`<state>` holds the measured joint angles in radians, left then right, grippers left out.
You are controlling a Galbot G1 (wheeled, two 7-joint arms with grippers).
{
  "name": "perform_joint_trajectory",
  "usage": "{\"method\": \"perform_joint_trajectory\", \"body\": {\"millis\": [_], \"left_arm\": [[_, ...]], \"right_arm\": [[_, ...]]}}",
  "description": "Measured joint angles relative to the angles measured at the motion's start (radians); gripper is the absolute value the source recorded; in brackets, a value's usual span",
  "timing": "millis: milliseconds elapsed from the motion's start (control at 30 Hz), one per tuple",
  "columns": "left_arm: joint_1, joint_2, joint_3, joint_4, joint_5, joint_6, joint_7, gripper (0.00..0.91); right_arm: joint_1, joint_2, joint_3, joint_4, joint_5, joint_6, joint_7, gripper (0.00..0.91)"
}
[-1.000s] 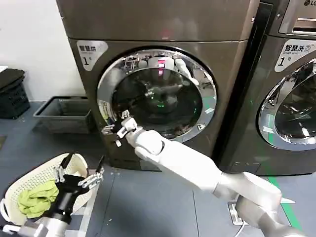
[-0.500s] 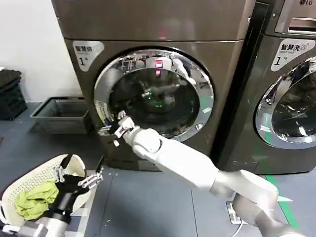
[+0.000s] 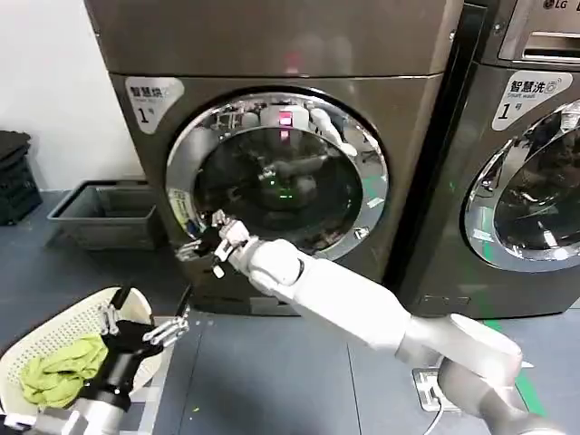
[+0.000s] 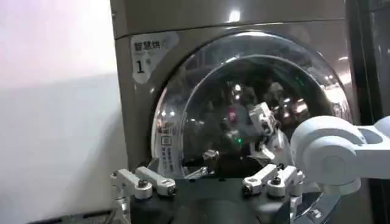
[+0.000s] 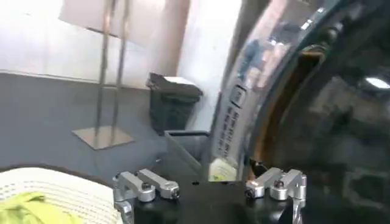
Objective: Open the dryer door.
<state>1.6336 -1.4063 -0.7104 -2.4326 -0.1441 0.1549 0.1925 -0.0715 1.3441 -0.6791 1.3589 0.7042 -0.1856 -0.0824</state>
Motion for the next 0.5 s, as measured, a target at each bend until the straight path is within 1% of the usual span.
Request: {"method": "perform_joint_trajectory", "body": {"millis": [233,500], "left_arm": [[0.005,0.0,-0.001,-0.002,0.0,-0.001,0.0,0.907],[0.007,0.001,-0.007,-0.002,-0.006,-0.007,0.0,0.907]], "right_arm": [[-0.013,-0.011,-0.005,0.027,0.002,0.004,-0.007,0.907],[-0.044,-0.062,-0.013,0.1,0.004,0.037,-0.051,0.907]]}}
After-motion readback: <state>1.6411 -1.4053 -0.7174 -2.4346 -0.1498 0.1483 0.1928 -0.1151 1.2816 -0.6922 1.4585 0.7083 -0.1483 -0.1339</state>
